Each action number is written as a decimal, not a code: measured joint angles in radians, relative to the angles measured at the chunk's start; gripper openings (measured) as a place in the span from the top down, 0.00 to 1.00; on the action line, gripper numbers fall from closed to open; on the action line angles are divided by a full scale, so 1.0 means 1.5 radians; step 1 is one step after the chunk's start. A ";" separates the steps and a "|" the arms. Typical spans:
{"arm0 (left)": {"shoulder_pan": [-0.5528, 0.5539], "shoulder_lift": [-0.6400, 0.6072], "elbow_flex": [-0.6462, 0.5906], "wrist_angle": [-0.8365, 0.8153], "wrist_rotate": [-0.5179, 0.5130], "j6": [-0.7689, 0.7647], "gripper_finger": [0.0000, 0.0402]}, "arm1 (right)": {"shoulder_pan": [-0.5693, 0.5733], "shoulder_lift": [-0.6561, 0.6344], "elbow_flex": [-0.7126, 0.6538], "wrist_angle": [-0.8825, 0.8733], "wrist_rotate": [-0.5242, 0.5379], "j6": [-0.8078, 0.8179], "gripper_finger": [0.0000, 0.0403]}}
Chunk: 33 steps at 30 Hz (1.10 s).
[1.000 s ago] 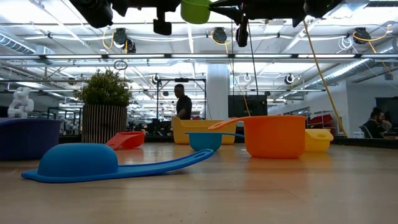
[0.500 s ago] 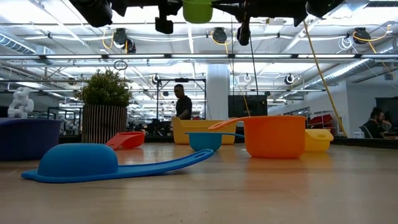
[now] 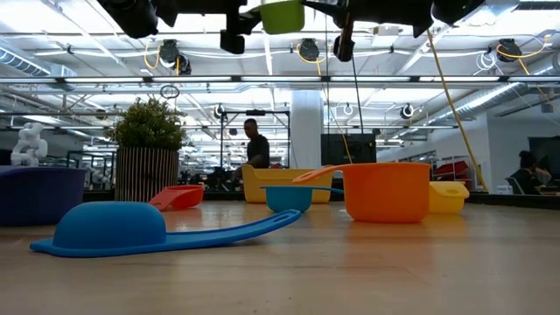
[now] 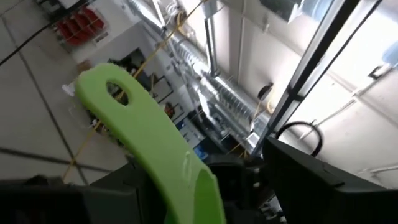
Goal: Nest measuring cups in basket
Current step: Stack the green measuring cup on top of the orange measuring cup
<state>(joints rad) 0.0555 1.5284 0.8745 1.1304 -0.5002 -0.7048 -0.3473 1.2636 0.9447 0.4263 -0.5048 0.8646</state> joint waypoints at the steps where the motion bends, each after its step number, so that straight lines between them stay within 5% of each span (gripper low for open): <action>1: 0.000 0.000 0.000 -0.009 0.001 -0.007 0.39 | 0.000 0.000 0.000 0.000 -0.004 0.004 1.00; 17: 0.000 0.000 0.000 -0.059 0.029 -0.014 0.42 | 0.001 -0.001 0.000 -0.039 -0.025 0.011 1.00; 26: -0.001 0.000 0.000 -0.053 0.045 0.000 0.92 | 0.001 -0.001 0.000 -0.047 -0.039 0.012 1.00; 33: -0.003 -0.004 0.000 -0.038 0.034 0.000 0.97 | -0.012 0.000 0.000 -0.047 -0.032 0.034 0.99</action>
<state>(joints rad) 0.0517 1.5221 0.8742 1.0732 -0.4488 -0.7052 -0.3647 1.2633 0.9451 0.3552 -0.5529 0.9156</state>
